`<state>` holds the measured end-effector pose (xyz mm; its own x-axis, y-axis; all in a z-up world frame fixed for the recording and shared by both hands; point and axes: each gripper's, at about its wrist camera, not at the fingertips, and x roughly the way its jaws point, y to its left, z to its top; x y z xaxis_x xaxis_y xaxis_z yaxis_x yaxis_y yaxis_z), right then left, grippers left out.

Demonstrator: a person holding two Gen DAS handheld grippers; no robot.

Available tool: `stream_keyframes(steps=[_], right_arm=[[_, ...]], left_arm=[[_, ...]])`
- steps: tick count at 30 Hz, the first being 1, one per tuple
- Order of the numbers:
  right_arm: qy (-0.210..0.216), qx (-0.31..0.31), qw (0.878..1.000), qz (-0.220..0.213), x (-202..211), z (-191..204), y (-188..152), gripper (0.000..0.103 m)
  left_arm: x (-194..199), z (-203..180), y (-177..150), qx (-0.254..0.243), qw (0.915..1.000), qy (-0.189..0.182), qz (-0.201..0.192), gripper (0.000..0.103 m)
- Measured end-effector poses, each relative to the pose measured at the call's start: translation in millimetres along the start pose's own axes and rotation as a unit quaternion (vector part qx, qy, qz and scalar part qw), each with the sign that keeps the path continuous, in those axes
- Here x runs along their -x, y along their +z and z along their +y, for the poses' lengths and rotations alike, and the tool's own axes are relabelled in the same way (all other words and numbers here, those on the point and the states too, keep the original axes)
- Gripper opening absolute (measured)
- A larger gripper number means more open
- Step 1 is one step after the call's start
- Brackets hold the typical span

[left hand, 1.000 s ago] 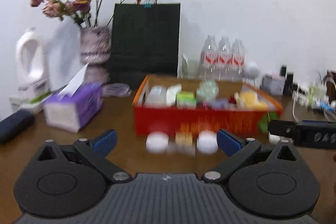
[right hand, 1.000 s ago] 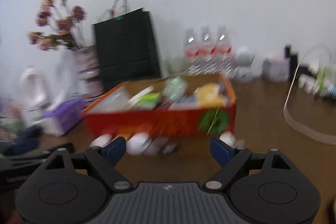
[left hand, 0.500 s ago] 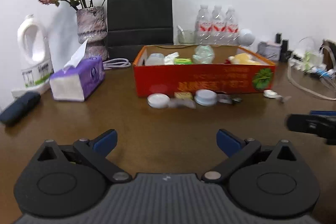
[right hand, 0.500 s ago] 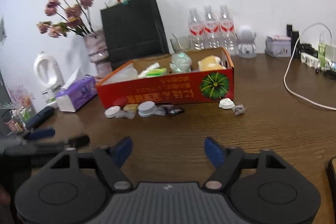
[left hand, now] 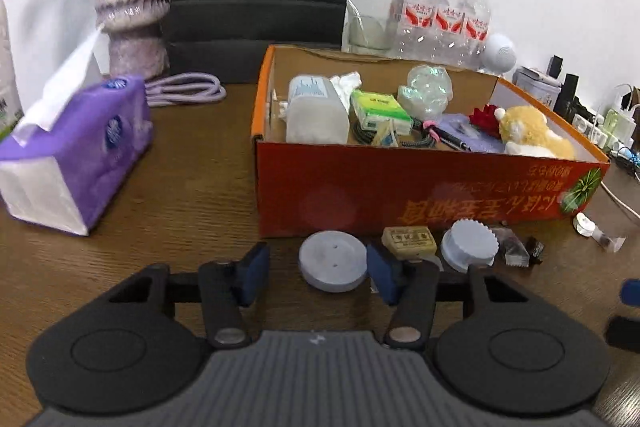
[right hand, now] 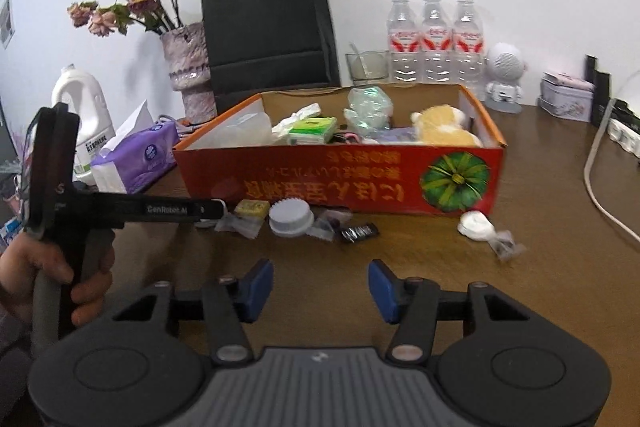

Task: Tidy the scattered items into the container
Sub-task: 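Grasp the flat white round lid with the left tool while the right tool grasps the ridged white cap, then carry the white lid and cap into the box and open both tools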

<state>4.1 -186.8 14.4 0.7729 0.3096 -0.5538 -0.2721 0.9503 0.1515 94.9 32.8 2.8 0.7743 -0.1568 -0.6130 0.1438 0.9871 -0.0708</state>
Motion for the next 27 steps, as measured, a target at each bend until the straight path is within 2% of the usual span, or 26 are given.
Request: stream_keyframes(steps=[3, 4, 5, 10, 15, 21, 27], right_arm=[[0.009, 0.018, 1.000, -0.002, -18, 10, 14, 0.052], [0.012, 0.022, 1.000, -0.005, -25, 14, 18, 0.052], [0.016, 0.026, 1.000, -0.007, -33, 18, 23, 0.051], [0.003, 0.056, 0.998, 0.022, -84, 33, 42, 0.046], [-0.024, 0.072, 0.996, 0.047, -108, 38, 36, 0.043], [-0.020, 0.064, 0.997, 0.033, -104, 39, 35, 0.039], [-0.012, 0.072, 0.996, -0.058, -40, 37, 40, 0.039]], left_arm=[[-4, -5, -1, -0.021, 0.9998, 0.008, 0.000, 0.054], [-4, -7, -2, -0.027, 0.9995, 0.014, -0.001, 0.051], [-4, -7, -2, -0.027, 0.9995, 0.017, -0.004, 0.041], [1, 3, -4, -0.007, 0.9999, 0.010, -0.008, 0.040], [5, 20, -2, 0.033, 0.9993, 0.015, -0.003, 0.040], [7, 19, -2, 0.033, 0.9993, 0.015, -0.002, 0.040], [16, 15, -1, 0.016, 0.9978, 0.054, -0.033, 0.040]])
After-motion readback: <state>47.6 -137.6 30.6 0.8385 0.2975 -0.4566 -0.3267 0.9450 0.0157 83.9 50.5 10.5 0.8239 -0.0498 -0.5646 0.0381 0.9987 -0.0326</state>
